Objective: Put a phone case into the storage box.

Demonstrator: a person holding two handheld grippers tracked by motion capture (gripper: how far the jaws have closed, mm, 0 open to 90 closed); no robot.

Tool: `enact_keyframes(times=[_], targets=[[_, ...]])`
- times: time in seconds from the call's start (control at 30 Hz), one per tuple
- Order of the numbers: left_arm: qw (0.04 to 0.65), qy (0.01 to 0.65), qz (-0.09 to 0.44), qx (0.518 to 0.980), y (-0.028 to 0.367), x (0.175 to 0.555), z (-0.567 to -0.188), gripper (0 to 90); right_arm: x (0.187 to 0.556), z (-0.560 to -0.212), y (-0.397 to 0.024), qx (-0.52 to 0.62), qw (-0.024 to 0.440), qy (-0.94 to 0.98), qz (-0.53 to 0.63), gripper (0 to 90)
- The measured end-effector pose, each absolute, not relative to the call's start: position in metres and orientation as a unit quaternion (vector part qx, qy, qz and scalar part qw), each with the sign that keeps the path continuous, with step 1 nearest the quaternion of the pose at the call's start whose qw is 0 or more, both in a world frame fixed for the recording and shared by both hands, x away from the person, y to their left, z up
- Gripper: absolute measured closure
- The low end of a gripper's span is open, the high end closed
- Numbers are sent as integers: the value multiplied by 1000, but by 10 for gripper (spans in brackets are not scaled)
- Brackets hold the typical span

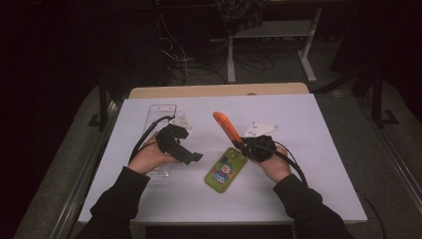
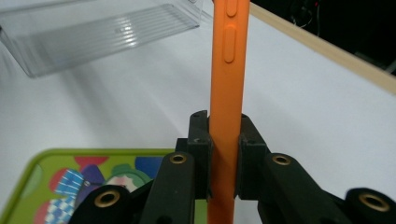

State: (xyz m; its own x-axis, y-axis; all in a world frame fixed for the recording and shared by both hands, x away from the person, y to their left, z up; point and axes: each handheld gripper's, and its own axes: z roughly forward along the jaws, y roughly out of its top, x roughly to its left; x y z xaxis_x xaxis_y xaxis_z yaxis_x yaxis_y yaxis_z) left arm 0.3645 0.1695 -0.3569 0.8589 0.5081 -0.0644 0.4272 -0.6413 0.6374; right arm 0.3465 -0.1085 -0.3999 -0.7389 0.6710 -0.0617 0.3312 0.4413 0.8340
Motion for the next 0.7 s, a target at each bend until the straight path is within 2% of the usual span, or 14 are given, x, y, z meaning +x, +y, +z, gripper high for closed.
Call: enact_keyframes(times=[0.33,0.7], targets=[[353,272,62,893,171,366,-356,9,356,-401,-122,363,118,787,484,781],[412,293,66,860,167,375,-350,0,351,-398,-115,357,120,789,486,781]])
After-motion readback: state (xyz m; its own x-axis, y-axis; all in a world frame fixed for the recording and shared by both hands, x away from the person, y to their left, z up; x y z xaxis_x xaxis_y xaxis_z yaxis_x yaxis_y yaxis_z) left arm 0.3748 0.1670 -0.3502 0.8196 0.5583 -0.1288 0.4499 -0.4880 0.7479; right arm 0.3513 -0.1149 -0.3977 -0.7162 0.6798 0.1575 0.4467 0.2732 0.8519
